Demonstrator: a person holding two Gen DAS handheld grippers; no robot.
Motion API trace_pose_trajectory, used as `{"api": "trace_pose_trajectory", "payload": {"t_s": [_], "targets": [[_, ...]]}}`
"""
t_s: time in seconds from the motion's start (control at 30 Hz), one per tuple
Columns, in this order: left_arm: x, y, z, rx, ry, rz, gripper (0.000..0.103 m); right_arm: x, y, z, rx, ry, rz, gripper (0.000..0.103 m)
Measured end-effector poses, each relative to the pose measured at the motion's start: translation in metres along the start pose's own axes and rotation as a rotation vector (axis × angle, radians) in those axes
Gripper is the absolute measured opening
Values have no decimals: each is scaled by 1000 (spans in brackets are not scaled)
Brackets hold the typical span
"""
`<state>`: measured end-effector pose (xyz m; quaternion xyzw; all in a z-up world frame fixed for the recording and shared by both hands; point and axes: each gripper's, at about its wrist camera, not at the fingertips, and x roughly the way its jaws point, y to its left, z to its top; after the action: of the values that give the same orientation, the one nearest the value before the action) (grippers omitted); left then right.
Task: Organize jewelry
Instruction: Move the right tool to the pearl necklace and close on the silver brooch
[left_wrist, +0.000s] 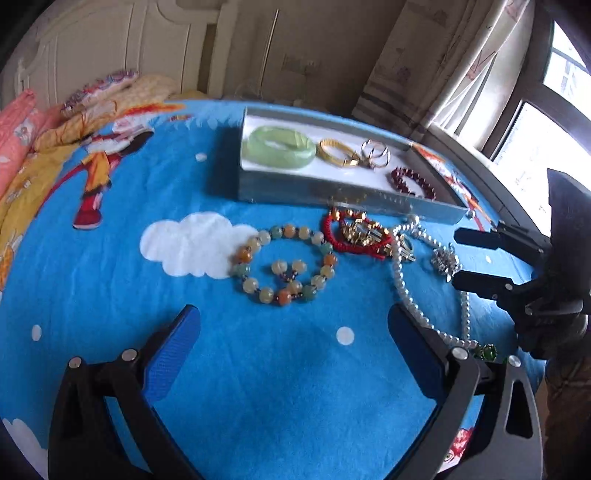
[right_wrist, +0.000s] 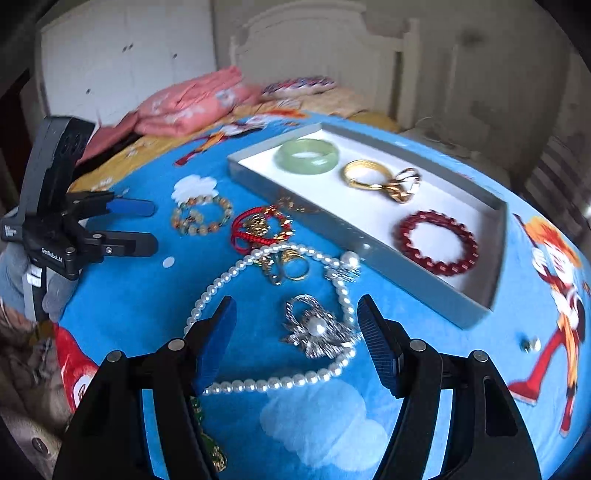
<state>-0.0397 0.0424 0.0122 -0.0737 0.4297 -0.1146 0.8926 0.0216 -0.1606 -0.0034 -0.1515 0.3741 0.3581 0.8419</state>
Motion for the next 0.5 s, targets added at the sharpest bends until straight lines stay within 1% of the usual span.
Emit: {"api": "trace_pose_trajectory", "payload": {"t_s": [0.1, 0.17, 0.3, 0.43, 0.5], "targets": [[1, 0, 1, 13, -3, -12, 100, 17, 1, 7, -46, 62, 45, 66], [1, 1, 1, 13, 0, -15, 100, 26, 1, 7, -70, 105, 54, 65], [1, 2, 1, 12, 0, -20, 100, 23, -4, 6, -99, 134, 60, 64], [1, 2, 2, 9, -1, -23, 100, 11, -8, -8, -104, 147, 56, 64], [1, 2, 2, 9, -1, -24, 100, 2, -11, -18, -88, 134, 53, 64]]}}
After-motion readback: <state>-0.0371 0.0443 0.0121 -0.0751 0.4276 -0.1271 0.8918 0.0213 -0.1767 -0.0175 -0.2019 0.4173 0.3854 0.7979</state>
